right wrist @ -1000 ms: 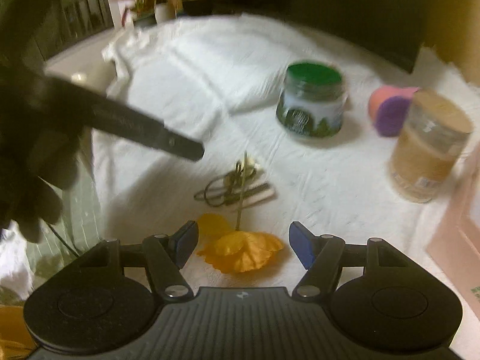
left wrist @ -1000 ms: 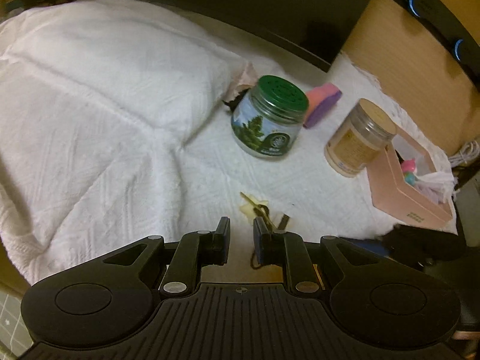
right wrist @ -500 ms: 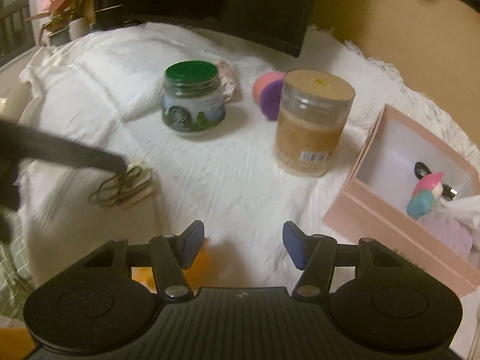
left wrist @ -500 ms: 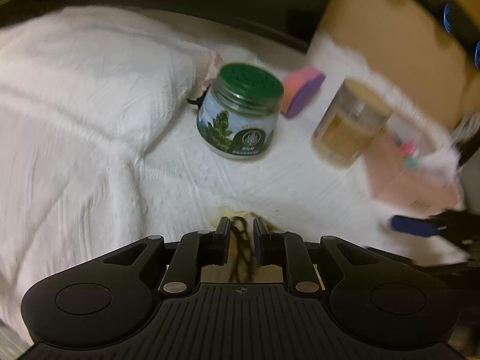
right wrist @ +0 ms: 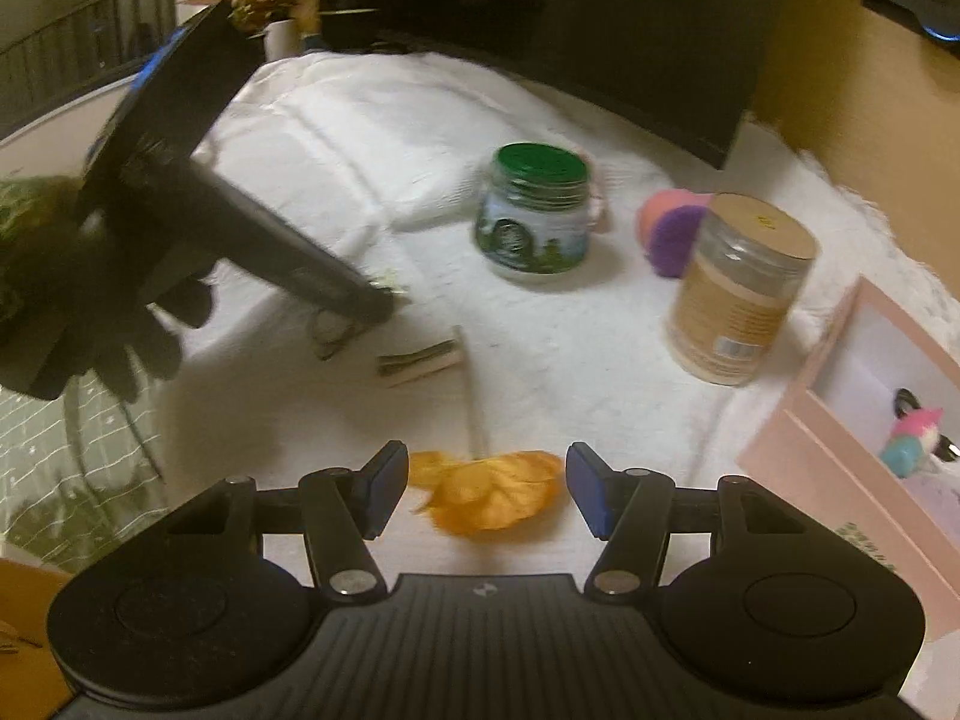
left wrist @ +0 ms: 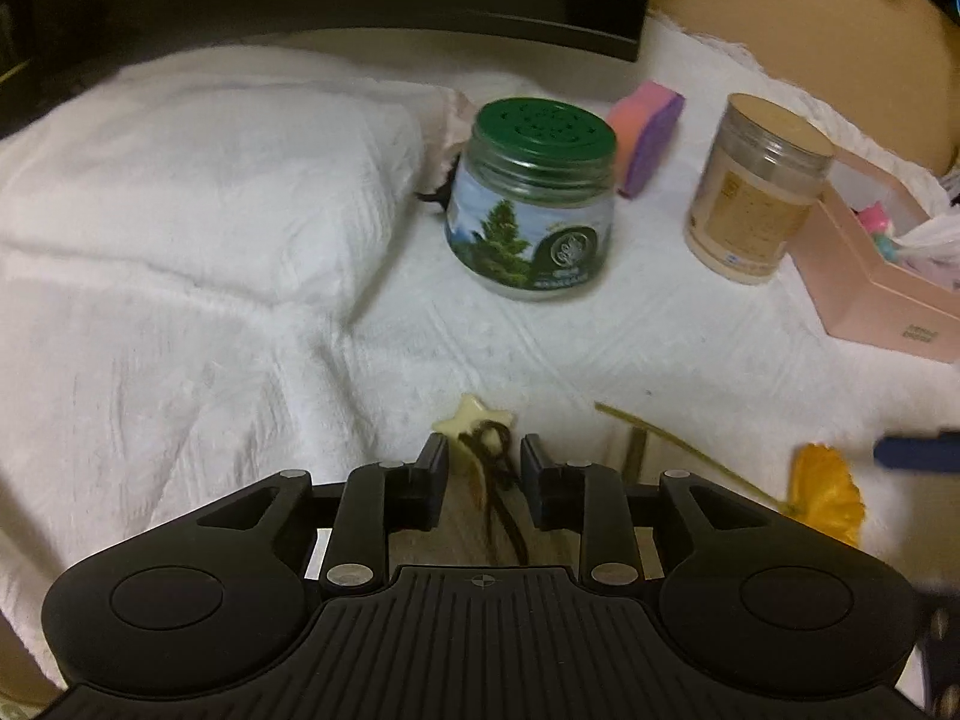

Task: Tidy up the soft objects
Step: 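Grasp the star keychain with brown cord using the left tool, then drop the keychain into the pink box with the left tool while the right tool grasps the silver hair clip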

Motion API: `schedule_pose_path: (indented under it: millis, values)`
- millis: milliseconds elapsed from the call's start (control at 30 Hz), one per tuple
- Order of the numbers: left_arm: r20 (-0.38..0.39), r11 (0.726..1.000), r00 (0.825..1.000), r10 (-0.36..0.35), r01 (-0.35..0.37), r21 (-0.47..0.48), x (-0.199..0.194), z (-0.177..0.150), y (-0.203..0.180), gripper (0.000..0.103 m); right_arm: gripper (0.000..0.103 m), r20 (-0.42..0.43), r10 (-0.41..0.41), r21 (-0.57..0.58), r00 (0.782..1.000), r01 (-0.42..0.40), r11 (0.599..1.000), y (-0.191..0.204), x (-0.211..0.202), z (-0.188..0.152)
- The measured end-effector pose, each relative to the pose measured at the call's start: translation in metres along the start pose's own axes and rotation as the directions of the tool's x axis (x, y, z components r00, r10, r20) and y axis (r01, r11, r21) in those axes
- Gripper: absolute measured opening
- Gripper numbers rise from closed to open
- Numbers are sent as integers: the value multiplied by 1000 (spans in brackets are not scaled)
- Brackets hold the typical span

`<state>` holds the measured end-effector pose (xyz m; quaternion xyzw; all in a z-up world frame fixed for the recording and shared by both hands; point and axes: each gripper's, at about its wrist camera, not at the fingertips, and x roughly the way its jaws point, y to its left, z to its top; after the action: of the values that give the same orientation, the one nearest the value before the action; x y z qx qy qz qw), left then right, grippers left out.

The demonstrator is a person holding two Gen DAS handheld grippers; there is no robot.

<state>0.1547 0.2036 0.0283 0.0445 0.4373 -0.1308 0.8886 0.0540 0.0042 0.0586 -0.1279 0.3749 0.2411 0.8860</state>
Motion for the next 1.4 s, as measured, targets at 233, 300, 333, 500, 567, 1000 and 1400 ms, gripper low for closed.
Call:
schedule_pose_path:
  millis: [233, 300, 333, 500, 567, 1000, 1400]
  values:
    - [29, 997, 998, 50, -48, -57, 8, 8, 10, 30, 61, -33, 35, -39, 999, -36, 999, 14, 5, -3]
    - [36, 998, 999, 37, -35, -49, 9, 9, 9, 31, 61, -39, 43, -36, 998, -44, 998, 16, 6, -4]
    - [41, 998, 999, 33, -31, -46, 11, 10, 9, 31, 61, -42, 48, -34, 998, -49, 998, 17, 7, -5]
    - [66, 998, 998, 25, -21, -67, 18, 16, 14, 31, 61, -38, 52, -44, 998, -54, 998, 21, 8, -4]
    - [68, 998, 997, 20, -15, -67, 20, 17, 14, 31, 62, -35, 45, -50, 998, -46, 998, 22, 7, -3]
    - [48, 999, 999, 18, -16, -36, 31, 32, 17, 31, 64, -44, 2, -39, 999, -3, 999, 18, 6, 6]
    - [46, 994, 995, -86, 89, -66, -20, -33, 38, 8, 63, -93, 110, 153, 990, -95, 984, 21, 69, 26]
